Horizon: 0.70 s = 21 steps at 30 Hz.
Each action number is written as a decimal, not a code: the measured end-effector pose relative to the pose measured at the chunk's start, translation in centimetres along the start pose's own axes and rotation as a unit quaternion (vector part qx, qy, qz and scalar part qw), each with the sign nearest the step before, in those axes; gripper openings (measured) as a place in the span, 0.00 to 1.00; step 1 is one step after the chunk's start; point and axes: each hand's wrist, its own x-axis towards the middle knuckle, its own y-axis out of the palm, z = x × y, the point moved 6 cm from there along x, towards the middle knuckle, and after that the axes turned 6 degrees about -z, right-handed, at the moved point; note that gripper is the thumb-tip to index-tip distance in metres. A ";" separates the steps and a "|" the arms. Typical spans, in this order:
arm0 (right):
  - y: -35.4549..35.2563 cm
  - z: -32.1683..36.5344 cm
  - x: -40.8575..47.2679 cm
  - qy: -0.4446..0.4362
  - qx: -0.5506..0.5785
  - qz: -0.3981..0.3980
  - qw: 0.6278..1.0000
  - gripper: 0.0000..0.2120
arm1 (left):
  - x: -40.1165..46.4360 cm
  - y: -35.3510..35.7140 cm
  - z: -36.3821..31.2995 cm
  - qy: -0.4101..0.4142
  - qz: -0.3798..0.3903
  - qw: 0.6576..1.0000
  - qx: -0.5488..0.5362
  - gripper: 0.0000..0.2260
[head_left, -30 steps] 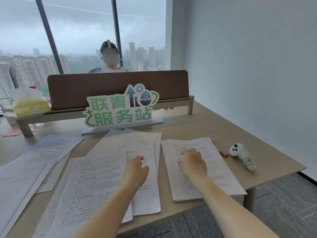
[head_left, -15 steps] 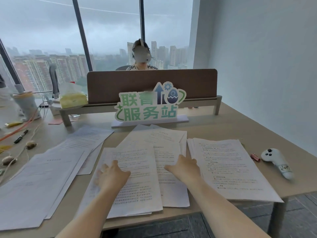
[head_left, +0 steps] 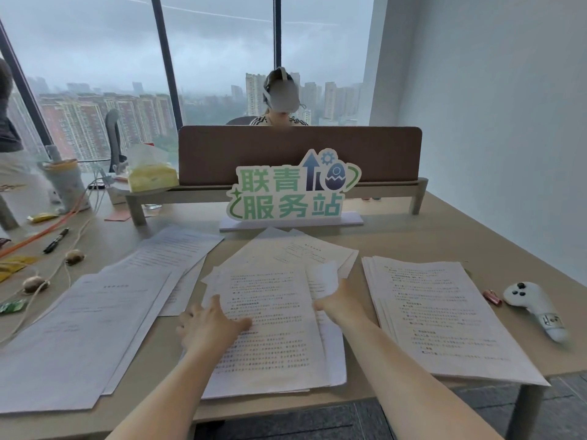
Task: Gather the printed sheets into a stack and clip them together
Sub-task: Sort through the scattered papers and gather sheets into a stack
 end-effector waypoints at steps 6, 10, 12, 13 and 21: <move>1.2 0.0 -0.6 0.039 0.099 0.000 0.994 0.29 | -0.5 0.6 -1.5 0.045 -0.002 0.999 -0.013 0.40; 1.7 0.4 -0.7 0.012 0.036 0.010 0.999 0.16 | -0.2 0.5 -2.3 0.060 0.004 0.989 -0.134 0.31; 1.0 0.4 -0.2 0.008 0.064 -0.013 0.998 0.13 | 0.7 0.1 -1.9 0.053 -0.004 0.977 -0.208 0.27; 0.6 0.4 0.2 0.011 0.085 -0.026 0.996 0.14 | 1.2 -0.2 -1.8 0.053 -0.013 0.975 -0.217 0.25; -1.1 1.0 3.0 0.032 0.160 -0.109 0.981 0.14 | 6.2 0.3 -2.8 0.110 0.070 0.982 -0.137 0.32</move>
